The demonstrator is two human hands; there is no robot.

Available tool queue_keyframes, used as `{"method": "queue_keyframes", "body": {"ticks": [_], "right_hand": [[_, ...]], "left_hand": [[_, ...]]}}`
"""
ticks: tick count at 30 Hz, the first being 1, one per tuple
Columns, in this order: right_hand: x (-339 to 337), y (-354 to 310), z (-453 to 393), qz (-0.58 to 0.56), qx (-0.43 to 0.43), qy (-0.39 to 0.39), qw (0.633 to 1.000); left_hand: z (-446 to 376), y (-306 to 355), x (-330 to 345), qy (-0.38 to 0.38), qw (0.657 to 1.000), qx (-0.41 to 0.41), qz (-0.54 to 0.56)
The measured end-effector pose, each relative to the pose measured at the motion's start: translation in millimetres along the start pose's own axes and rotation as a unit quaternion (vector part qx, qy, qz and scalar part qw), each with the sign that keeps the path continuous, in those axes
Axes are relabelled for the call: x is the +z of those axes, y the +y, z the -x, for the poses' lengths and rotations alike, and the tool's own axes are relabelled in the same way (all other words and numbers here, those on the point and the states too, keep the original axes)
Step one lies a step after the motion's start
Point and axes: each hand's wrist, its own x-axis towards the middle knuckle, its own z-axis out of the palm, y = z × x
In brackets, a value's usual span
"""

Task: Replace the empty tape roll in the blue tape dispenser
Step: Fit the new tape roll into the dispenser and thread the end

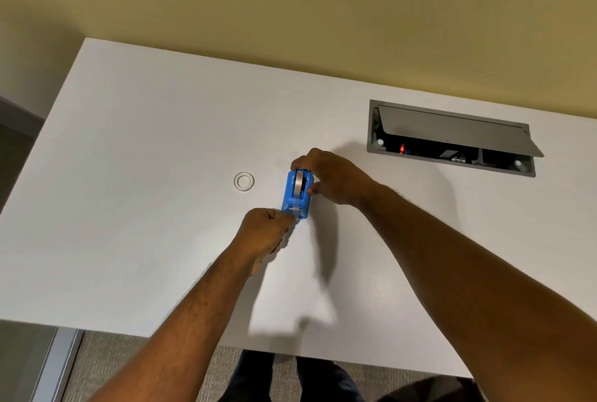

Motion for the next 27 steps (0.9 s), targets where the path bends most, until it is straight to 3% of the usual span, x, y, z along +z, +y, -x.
{"method": "queue_keyframes", "body": {"ticks": [10,27], "right_hand": [[2.0,3.9,-2.9,0.001,0.003,-0.004,1.000],[4.5,7.4,-3.3,-0.010,0.001,-0.006,1.000]], "left_hand": [[-3.2,-20.1,2.6,0.025,1.000,0.011,-0.002],[-16.0,-19.3,20.6,0.129,0.977,0.073,-0.151]]}}
